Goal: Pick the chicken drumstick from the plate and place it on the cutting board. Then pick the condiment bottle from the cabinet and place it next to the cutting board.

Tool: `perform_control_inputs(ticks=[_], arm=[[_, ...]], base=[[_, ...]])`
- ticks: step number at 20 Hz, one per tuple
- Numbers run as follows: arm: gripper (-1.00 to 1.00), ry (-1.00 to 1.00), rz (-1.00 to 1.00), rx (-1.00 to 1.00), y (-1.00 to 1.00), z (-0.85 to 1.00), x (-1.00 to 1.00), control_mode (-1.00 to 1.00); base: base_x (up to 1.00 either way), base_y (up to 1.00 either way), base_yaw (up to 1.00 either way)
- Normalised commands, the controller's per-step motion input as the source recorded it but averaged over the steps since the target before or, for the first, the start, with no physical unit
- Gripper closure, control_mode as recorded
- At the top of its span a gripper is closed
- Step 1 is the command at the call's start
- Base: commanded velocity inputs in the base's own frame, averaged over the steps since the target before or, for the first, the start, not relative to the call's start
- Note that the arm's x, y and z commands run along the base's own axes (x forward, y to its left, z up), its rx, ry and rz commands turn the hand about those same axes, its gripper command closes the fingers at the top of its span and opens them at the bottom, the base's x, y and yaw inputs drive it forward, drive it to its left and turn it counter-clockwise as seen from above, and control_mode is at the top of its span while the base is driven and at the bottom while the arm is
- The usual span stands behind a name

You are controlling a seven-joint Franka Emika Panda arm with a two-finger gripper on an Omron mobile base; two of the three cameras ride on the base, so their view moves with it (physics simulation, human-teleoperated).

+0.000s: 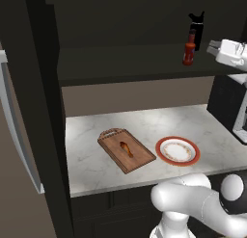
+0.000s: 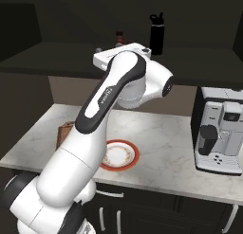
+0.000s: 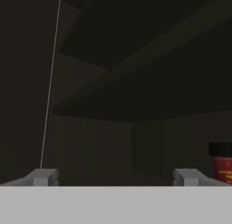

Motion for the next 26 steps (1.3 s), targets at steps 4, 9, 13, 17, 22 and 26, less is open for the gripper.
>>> perform_control_inputs(ticks=[4, 9, 13, 17, 22, 26], arm=[[-1.0, 0.0, 0.0, 0.0, 0.0, 0.0, 0.29, -1.0], [-1.0, 0.0, 0.0, 0.0, 0.0, 0.0, 0.29, -1.0], [-1.0, 0.0, 0.0, 0.0, 0.0, 0.0, 0.25, -1.0], [-1.0, 0.0, 0.0, 0.0, 0.0, 0.0, 0.24, -1.0], [-1.0, 0.0, 0.0, 0.0, 0.0, 0.0, 0.24, -1.0], [-1.0, 0.0, 0.0, 0.0, 0.0, 0.0, 0.25, -1.0]], base=[[0.0, 0.0, 0.0], [0.0, 0.0, 0.0], [0.0, 0.0, 0.0], [0.0, 0.0, 0.0], [0.0, 0.0, 0.0], [0.0, 0.0, 0.0]])
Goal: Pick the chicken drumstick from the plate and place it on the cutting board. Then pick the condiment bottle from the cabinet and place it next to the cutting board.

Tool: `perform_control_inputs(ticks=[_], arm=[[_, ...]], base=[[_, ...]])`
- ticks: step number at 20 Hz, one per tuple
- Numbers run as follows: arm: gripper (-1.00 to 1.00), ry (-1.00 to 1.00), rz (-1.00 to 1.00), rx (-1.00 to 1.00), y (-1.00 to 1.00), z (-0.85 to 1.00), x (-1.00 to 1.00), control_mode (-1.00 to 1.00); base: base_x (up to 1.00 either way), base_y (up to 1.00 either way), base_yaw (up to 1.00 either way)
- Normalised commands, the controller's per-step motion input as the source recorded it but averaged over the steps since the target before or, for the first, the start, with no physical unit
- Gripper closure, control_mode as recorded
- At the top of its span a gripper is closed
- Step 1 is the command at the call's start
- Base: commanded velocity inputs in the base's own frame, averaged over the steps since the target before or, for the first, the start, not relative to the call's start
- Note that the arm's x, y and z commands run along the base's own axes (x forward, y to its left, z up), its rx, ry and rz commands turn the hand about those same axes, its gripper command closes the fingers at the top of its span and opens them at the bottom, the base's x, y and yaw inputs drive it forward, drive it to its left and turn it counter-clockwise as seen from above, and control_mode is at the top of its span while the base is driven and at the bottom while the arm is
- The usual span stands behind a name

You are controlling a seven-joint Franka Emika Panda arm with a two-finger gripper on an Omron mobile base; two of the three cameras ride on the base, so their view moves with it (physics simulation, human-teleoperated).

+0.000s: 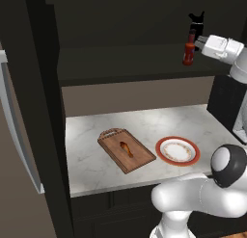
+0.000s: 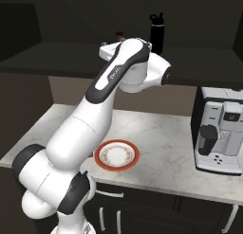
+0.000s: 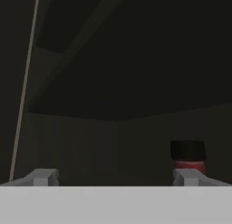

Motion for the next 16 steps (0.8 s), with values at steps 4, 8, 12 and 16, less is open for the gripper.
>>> perform_control_inputs(ticks=[4, 8, 12, 16], arm=[[-1.0, 0.0, 0.0, 0.0, -0.01, 0.0, 0.26, -1.0], [-1.0, 0.0, 0.0, 0.0, -0.11, 0.0, 0.28, -1.0], [-1.0, 0.0, 0.0, 0.0, -0.22, 0.0, 0.22, -1.0], [-1.0, 0.0, 0.0, 0.0, -0.27, 0.0, 0.21, -1.0]], base=[[0.0, 0.0, 0.0], [0.0, 0.0, 0.0], [0.0, 0.0, 0.0], [0.0, 0.0, 0.0]])
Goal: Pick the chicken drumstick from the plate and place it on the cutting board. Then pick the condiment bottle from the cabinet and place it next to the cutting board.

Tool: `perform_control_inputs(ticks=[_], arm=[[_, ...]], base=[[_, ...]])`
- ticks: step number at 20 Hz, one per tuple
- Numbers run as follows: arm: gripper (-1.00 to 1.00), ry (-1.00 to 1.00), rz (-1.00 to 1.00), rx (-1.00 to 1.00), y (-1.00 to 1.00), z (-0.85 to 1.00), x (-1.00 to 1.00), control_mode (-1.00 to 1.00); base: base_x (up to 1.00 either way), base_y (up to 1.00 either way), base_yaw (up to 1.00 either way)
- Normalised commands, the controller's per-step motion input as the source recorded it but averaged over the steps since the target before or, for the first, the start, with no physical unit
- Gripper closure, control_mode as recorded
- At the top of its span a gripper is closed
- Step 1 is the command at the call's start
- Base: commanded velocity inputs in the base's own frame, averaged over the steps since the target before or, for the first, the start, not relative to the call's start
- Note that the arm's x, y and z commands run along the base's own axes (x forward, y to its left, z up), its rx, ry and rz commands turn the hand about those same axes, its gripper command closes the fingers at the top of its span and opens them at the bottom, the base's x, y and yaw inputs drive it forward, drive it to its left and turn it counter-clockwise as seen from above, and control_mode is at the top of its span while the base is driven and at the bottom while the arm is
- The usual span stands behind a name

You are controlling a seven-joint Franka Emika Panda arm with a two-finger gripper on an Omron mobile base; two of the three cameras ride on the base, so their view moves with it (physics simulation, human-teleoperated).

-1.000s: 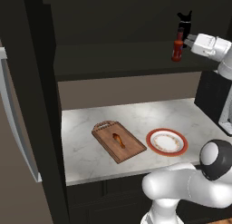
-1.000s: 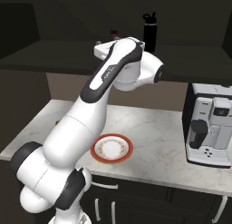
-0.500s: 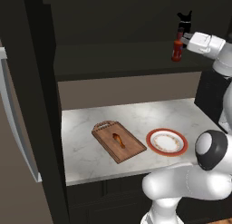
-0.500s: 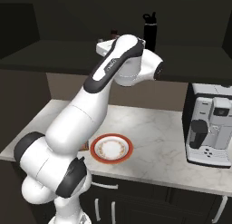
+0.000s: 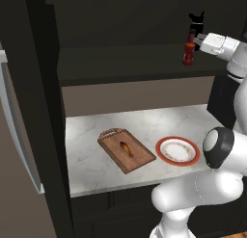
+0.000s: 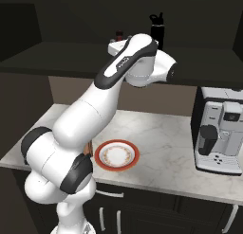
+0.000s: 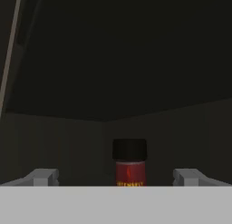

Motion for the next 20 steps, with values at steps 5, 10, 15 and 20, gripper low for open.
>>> perform_control_inputs(ticks=[5, 10, 15, 20], arm=[[-1.0, 0.0, 0.0, 0.0, -0.24, 0.0, 0.19, -1.0], [-1.0, 0.0, 0.0, 0.0, -0.09, 0.0, 0.1, -1.0], [-1.0, 0.0, 0.0, 0.0, 0.0, 0.0, 0.0, -1.0], [-1.0, 0.0, 0.01, 0.0, 0.0, 0.0, 0.0, -1.0]], base=[[0.0, 0.0, 0.0], [0.0, 0.0, 0.0], [0.0, 0.0, 0.0], [0.0, 0.0, 0.0]])
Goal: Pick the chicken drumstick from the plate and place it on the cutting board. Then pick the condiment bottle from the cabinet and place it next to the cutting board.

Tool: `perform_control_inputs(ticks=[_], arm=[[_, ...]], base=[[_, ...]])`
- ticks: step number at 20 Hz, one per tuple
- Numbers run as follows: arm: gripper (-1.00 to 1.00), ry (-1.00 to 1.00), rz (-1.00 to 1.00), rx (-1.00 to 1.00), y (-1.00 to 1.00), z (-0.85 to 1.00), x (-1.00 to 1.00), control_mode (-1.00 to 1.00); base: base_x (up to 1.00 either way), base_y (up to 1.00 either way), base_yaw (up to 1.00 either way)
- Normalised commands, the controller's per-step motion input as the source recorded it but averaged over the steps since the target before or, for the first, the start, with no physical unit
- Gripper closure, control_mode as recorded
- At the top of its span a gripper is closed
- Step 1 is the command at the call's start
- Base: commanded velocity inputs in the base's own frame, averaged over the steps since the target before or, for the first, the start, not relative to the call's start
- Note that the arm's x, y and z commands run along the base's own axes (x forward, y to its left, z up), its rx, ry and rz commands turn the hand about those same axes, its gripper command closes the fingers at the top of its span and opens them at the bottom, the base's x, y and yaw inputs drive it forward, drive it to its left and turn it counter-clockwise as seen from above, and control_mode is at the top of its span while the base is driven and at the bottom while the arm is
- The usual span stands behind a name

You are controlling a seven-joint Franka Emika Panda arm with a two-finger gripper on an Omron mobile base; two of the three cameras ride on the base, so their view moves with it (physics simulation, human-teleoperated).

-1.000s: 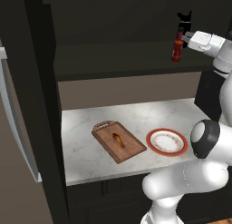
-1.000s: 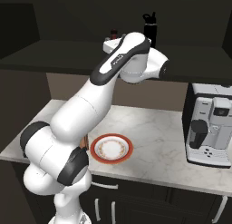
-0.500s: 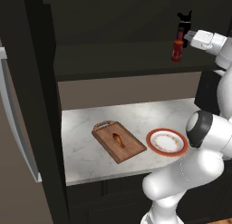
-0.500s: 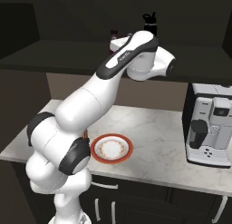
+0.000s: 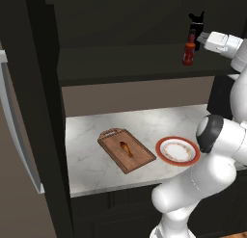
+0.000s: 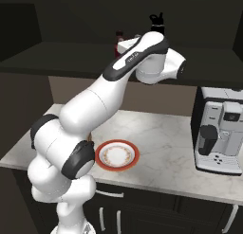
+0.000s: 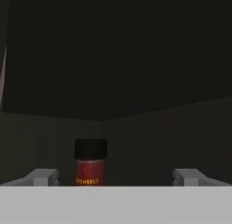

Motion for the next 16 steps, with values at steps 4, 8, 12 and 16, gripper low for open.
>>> perform_control_inputs(ticks=[4, 8, 12, 16], arm=[[-1.0, 0.0, 0.01, 0.0, 0.0, 0.0, 0.0, -1.0], [-1.0, 0.0, 0.01, 0.0, 0.0, 0.0, 0.0, -1.0], [-1.0, 0.0, 0.02, 0.0, 0.07, 0.0, -0.02, -1.0], [-1.0, 0.0, 0.02, 0.0, 0.11, 0.0, -0.08, -1.0]], base=[[0.0, 0.0, 0.0], [0.0, 0.0, 0.0], [0.0, 0.0, 0.0], [0.0, 0.0, 0.0]])
